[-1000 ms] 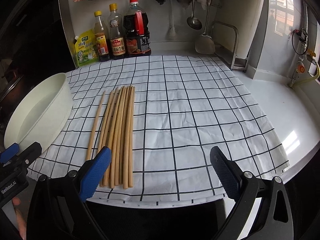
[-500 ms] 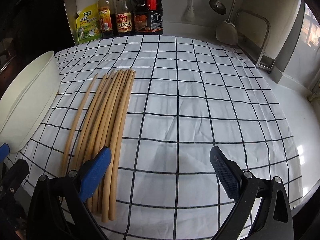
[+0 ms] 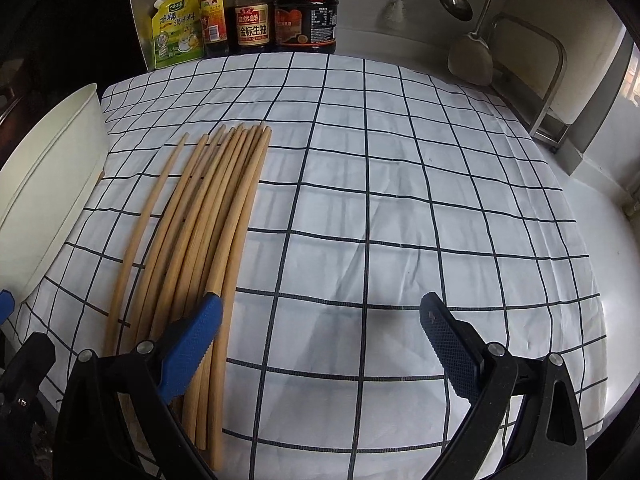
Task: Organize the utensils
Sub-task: 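Lower the right tool onto the chopsticks and close on one chopstick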
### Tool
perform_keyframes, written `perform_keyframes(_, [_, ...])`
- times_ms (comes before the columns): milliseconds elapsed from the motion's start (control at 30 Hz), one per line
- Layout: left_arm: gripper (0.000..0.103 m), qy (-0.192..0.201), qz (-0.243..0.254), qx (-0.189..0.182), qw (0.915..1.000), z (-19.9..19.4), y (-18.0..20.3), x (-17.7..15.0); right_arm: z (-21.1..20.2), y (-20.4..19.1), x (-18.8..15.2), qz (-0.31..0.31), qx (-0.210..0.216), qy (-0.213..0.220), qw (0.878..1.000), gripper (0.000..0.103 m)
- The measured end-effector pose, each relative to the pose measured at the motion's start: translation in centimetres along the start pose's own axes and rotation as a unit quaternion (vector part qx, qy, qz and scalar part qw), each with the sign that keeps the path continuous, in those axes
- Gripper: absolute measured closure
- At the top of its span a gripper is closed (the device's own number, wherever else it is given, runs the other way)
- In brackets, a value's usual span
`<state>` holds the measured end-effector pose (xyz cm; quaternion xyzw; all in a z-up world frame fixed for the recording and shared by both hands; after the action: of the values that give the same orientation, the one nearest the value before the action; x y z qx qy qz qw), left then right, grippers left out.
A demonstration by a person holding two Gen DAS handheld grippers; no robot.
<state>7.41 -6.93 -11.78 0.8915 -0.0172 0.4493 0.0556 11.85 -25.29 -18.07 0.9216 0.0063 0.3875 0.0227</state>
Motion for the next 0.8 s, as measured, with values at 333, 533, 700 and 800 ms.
perform_keyframes(333, [0.006,-0.003,-0.003,-0.001,1.0000,0.2,0.2,0.0,0.6,0.1,-0.2,-0.034,-0.022,-0.009,0.999,0.009])
perform_keyframes(533, [0.006,-0.004,-0.004,-0.002,1.0000,0.5,0.7,0.1,0.6,1.4,-0.3,-0.039,-0.030,-0.002,0.999,0.009])
perform_keyframes(700, [0.006,-0.007,-0.002,0.001,1.0000,1.0,1.5,0.2,0.4,2.7,-0.3,-0.040,-0.035,0.004,0.999,0.009])
perform_keyframes(800, [0.006,-0.010,-0.002,0.003,0.9999,1.4,2.0,0.4,0.3,3.7,-0.5,-0.038,-0.039,0.008,0.998,0.009])
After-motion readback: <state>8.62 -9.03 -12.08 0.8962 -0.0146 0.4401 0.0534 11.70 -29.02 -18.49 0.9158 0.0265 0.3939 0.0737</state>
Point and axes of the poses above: each gripper's, at about its wrist camera, not at the fingertips, and z roughly the way its jaws point, y to its right, x to its top, the point moved 9 cm from there along z, roughly the way its jaws point, and after that the axes turned 12 degrees about y, right-handed, at the moved point
